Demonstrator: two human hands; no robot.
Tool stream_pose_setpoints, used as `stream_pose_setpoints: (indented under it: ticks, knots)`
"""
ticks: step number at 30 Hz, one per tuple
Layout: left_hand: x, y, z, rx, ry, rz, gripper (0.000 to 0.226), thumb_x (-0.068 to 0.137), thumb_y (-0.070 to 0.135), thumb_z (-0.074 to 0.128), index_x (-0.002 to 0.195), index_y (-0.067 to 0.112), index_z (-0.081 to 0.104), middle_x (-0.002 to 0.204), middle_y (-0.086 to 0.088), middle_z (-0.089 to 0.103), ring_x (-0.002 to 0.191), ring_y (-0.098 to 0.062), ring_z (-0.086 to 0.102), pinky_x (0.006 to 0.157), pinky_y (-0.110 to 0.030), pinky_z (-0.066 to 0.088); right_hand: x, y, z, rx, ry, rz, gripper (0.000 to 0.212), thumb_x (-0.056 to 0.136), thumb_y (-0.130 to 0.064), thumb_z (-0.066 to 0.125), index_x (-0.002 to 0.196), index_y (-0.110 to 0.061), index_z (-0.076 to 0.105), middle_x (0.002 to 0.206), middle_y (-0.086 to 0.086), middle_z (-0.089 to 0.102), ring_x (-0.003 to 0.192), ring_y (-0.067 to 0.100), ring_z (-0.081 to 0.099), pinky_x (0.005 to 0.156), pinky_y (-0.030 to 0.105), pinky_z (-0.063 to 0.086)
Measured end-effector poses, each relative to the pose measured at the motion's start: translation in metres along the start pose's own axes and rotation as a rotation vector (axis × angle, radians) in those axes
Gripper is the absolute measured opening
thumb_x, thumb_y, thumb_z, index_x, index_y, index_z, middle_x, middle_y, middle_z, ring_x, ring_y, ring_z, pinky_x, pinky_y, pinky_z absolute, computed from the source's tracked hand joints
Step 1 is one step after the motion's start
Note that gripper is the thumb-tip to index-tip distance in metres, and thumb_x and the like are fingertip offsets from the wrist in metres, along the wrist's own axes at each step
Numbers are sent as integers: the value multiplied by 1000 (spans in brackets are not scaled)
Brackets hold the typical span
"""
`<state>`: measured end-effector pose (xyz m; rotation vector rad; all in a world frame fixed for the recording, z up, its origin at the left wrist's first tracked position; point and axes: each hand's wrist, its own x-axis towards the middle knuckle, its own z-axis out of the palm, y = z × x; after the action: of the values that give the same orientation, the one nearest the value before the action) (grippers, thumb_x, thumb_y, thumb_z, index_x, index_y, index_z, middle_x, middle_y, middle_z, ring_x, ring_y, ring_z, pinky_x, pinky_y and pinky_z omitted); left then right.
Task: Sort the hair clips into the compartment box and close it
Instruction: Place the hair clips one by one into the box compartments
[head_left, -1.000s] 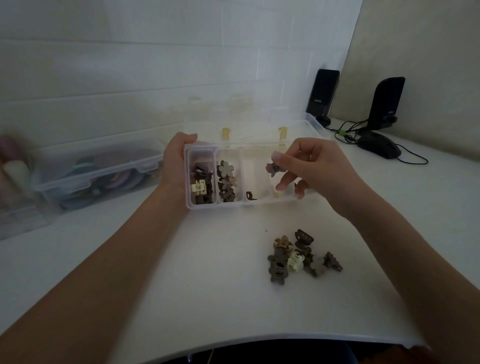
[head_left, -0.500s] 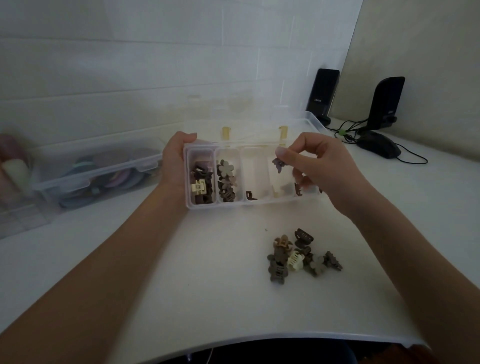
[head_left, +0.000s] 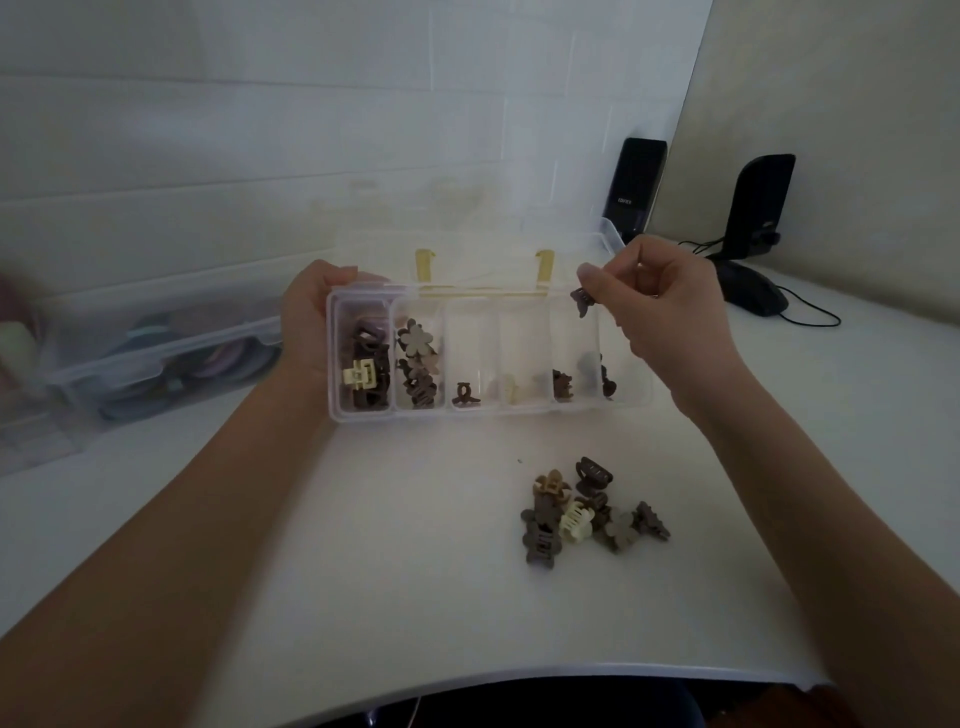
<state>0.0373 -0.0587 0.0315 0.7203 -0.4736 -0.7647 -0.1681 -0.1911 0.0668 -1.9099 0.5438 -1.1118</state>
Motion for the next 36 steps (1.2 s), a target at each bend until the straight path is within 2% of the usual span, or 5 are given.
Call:
stream_pose_setpoints:
  ticks: [6,17,27,30,36]
  knots:
    - [2,3,-5,25,-58,10,74,16,31,85,65,20,30,49,3,38,46,-14,36,50,-18,38,-5,-6,4,18,-66,-95,19,87,-17,66,71,-8,60,61,-11,68,46,4,47,43,18,37]
    - [-4,-6,7,92,11,-17,20,55,27,53,62,17,37,50,3,39,47,-13,35,48,-15,40,-30,16,41,-659,-230,-647,7,80,-31,72,78,-25,72,75,-7,57,71,9,52,45,26,44]
    - [-3,-7,7,59,97,-17,15,62,26,54,53,18,44,48,3,41,45,-13,38,47,-16,39,-22,-11,15,-233,-721,-233,23,77,-36,72,70,-14,73,42,-3,37,40,8,25,44,19,24]
    - [-2,-7,9,37,170,-42,31,82,24,46,52,18,43,45,3,40,40,-13,39,45,-13,37,-25,-17,11,-380,-1076,-85,24,73,-46,72,77,-22,72,46,-5,33,44,12,26,47,20,23]
    - [-3,-8,13,26,191,-28,31,89,26,42,59,18,39,43,4,42,38,-13,41,46,-12,38,-25,-20,4,-663,-1096,96,26,76,-49,69,83,-25,63,42,-24,48,41,-8,46,53,17,28]
